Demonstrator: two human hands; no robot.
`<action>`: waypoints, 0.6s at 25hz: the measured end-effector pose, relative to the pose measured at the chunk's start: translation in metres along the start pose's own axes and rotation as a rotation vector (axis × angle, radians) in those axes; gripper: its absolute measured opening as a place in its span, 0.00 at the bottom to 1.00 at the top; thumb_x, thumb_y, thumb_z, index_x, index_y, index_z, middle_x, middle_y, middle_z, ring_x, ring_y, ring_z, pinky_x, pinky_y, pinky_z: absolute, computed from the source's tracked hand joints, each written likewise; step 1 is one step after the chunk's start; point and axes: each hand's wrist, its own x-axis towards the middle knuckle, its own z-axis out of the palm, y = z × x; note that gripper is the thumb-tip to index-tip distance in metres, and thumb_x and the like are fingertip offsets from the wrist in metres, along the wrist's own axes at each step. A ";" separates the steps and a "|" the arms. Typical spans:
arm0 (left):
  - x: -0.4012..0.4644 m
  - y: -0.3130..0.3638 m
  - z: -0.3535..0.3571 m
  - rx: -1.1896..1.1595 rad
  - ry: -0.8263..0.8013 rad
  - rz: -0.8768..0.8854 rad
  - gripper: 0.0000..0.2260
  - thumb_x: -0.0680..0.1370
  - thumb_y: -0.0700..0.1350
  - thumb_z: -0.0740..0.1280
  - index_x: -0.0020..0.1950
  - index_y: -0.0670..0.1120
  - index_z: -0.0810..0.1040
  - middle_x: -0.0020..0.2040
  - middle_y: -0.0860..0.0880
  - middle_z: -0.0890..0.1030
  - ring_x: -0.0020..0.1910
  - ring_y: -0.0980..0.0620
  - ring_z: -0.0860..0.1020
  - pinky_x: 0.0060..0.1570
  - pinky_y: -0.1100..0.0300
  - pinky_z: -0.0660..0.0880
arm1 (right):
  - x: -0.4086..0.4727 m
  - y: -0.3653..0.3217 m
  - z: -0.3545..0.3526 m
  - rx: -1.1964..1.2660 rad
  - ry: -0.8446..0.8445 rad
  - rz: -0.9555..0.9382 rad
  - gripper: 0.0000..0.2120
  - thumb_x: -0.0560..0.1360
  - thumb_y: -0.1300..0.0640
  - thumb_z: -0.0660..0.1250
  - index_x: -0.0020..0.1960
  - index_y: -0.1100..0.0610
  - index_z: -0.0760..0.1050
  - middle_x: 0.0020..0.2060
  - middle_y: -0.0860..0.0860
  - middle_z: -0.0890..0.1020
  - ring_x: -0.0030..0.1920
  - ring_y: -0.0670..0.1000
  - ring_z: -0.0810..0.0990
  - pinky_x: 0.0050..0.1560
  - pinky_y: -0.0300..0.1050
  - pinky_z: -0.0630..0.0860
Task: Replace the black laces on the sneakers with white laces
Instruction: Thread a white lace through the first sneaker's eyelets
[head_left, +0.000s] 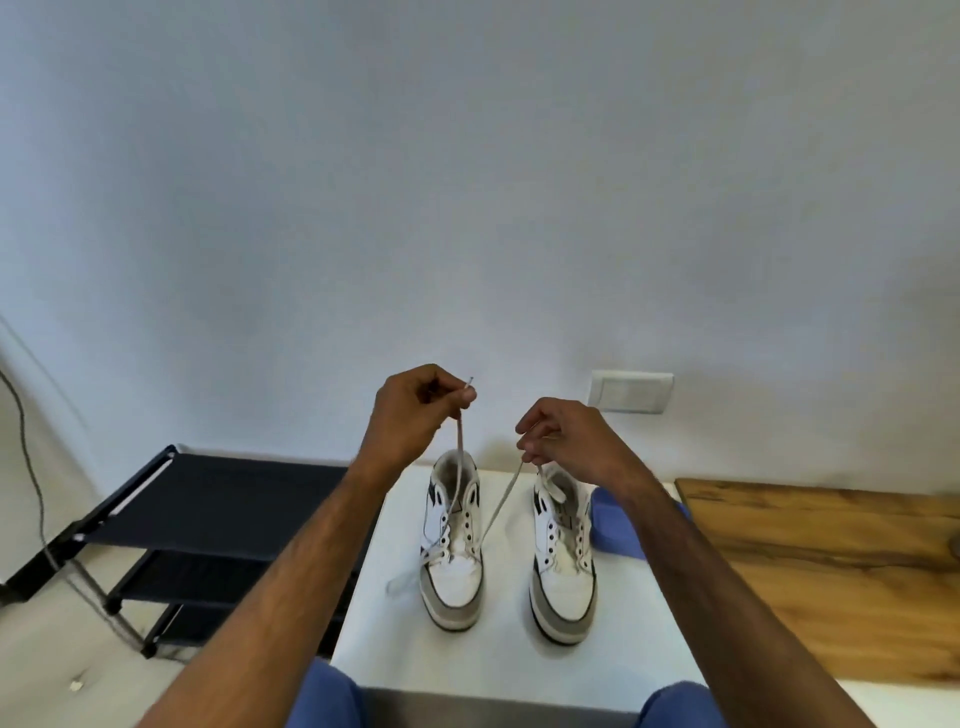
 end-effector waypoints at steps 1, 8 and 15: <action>0.002 0.014 -0.001 -0.004 0.009 0.024 0.05 0.76 0.45 0.75 0.47 0.45 0.84 0.41 0.50 0.86 0.40 0.54 0.84 0.40 0.61 0.77 | 0.001 -0.012 -0.006 -0.005 0.012 -0.024 0.09 0.77 0.73 0.65 0.52 0.64 0.80 0.44 0.59 0.86 0.42 0.53 0.87 0.44 0.39 0.82; 0.017 0.088 -0.017 -0.072 0.078 0.158 0.04 0.77 0.44 0.75 0.46 0.45 0.83 0.40 0.50 0.86 0.39 0.53 0.84 0.40 0.61 0.77 | -0.003 -0.084 -0.041 -0.142 0.053 -0.186 0.13 0.79 0.72 0.61 0.51 0.61 0.81 0.46 0.56 0.86 0.44 0.48 0.87 0.49 0.40 0.82; 0.040 0.141 -0.034 -0.101 0.146 0.262 0.03 0.77 0.44 0.75 0.46 0.45 0.84 0.40 0.50 0.86 0.39 0.53 0.85 0.39 0.60 0.77 | -0.001 -0.162 -0.069 0.576 0.021 -0.344 0.14 0.77 0.76 0.62 0.61 0.69 0.75 0.55 0.64 0.84 0.57 0.59 0.85 0.61 0.49 0.80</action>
